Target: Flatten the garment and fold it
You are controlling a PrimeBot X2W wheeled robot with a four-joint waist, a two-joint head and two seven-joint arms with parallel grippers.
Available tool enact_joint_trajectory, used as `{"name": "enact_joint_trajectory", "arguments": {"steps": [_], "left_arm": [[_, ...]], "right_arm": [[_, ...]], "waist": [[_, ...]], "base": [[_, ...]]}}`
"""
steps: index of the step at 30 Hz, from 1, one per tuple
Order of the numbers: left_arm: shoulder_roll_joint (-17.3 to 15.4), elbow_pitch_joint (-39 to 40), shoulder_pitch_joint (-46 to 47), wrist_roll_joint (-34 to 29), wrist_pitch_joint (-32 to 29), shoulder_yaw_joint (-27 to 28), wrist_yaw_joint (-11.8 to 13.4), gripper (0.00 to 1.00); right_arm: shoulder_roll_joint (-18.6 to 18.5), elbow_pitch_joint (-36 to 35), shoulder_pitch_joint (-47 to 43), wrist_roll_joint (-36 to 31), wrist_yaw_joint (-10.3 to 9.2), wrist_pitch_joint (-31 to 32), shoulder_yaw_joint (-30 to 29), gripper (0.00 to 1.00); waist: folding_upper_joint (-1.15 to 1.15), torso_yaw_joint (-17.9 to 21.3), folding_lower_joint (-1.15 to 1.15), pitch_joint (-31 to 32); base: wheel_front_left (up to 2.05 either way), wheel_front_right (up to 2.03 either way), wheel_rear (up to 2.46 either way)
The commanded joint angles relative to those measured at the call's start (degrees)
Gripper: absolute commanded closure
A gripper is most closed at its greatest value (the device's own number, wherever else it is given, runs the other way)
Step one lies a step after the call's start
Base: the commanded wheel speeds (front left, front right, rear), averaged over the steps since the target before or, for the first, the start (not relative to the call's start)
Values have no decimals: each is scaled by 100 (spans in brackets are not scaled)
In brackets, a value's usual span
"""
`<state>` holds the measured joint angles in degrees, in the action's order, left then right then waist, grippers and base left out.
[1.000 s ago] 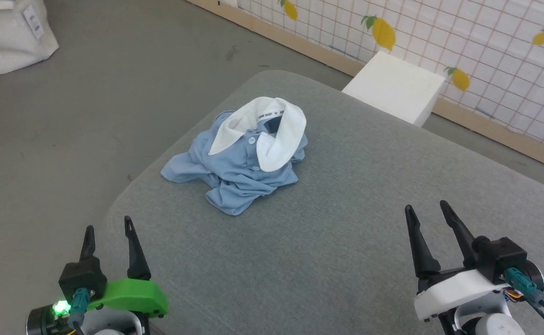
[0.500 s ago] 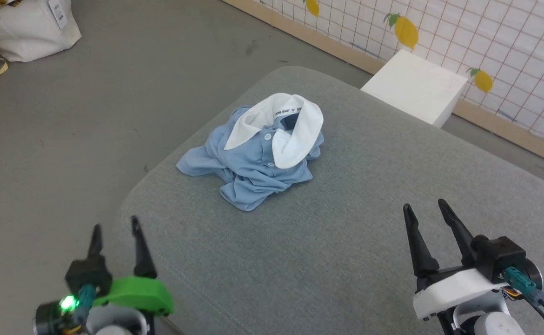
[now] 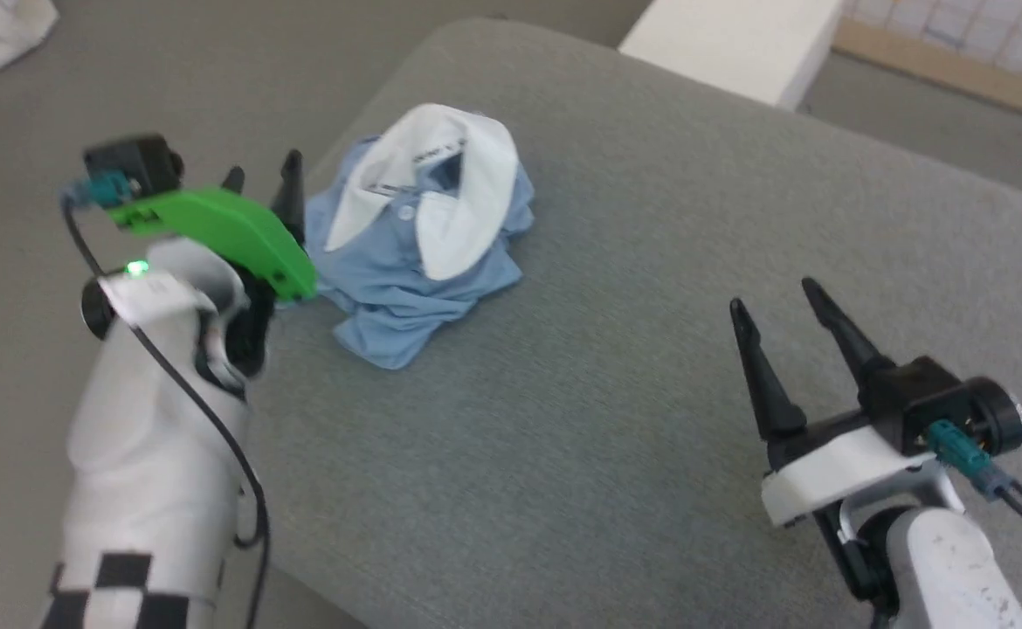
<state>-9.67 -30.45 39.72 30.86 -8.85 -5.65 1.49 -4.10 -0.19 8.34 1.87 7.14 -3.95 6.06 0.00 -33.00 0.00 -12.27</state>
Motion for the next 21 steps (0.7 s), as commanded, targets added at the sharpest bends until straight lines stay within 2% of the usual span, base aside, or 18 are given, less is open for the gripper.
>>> {"name": "enact_joint_trajectory", "arguments": {"steps": [1, 4, 9, 14, 19, 20, 21], "left_arm": [[-57, -176, 256, 157, -227, 94, -1, 0], [-195, -519, 592, 405, -762, 259, 52, 0], [-368, -815, 771, 618, -1048, 520, 267, 0], [-322, -1247, 531, 736, -1688, 462, 440, 0], [-381, -1629, 179, 729, -2629, 223, 548, 0], [-413, -1650, 126, 753, -2808, 199, 529, 8], [-444, -1646, 87, 764, -2913, 181, 508, 37]], "right_arm": [[-101, -67, 170, -31, 35, 26, 14, 0], [-187, -120, 350, 21, 35, 62, 79, 0], [-240, -157, 601, 83, 35, 13, 70, 0], [-233, -33, 713, 121, 35, -102, 48, 0], [-170, 162, 797, 188, 35, -257, 70, 0], [-155, 205, 799, 197, 35, -289, 59, 0], [-143, 247, 794, 203, 35, -313, 51, 0]], "waist": [[0, 883, 0, -993], [0, 1197, 0, -1354], [0, 1613, 0, -1788], [0, 1840, 0, -1878], [0, 1987, 0, -1691], [0, 1998, 0, -1626], [0, 2003, 0, -1555]], "base": [[0, 0, 0], [0, 0, 0], [0, 0, 0], [0, 0, 0], [0, 0, 0], [0, 0, 0], [0, 0, 0]]}}
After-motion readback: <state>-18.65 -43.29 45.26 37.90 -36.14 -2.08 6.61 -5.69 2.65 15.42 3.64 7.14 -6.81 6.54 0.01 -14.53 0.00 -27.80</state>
